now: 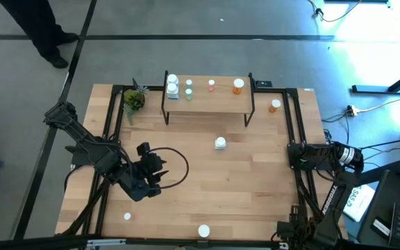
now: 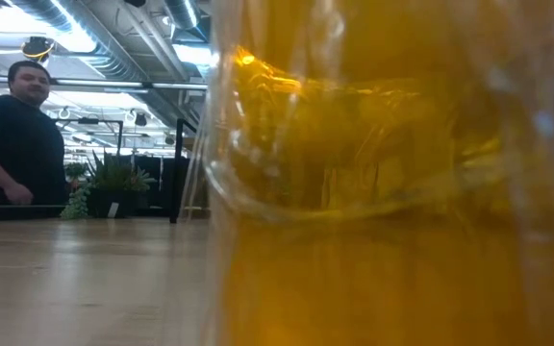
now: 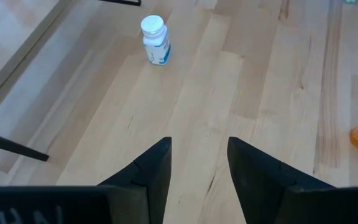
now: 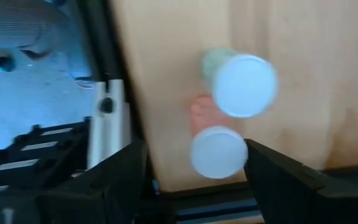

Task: Pick and place medicine bottles onto shelf by color
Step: Put the right pink pill bottle on the shelf aligned with the other pink pill bottle

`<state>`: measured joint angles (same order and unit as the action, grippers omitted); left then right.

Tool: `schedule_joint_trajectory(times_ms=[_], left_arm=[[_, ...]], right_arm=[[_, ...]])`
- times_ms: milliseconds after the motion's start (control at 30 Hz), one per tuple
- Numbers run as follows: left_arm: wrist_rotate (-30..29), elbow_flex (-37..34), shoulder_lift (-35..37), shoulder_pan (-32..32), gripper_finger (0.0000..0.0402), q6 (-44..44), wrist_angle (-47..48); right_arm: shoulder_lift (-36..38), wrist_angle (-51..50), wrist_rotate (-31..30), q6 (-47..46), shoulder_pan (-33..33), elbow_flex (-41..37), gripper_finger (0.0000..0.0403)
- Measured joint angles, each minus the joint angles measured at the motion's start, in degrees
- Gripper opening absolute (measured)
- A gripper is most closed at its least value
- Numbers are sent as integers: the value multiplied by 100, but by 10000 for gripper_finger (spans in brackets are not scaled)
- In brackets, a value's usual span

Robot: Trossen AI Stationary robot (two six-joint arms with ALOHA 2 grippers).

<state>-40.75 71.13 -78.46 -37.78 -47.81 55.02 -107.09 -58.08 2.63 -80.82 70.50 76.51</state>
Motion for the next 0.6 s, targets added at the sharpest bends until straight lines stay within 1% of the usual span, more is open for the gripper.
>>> schedule_joint_trajectory(times_ms=[267,433,600], left_arm=[[-2,0,0,0,150,0,-4],[-2,0,0,-2,150,0,-7],[-2,0,0,-1,150,0,-9]], right_arm=[[0,656,-74,7,0,0,264],[-2,611,-367,24,0,0,264],[-2,570,-365,25,0,0,264]])
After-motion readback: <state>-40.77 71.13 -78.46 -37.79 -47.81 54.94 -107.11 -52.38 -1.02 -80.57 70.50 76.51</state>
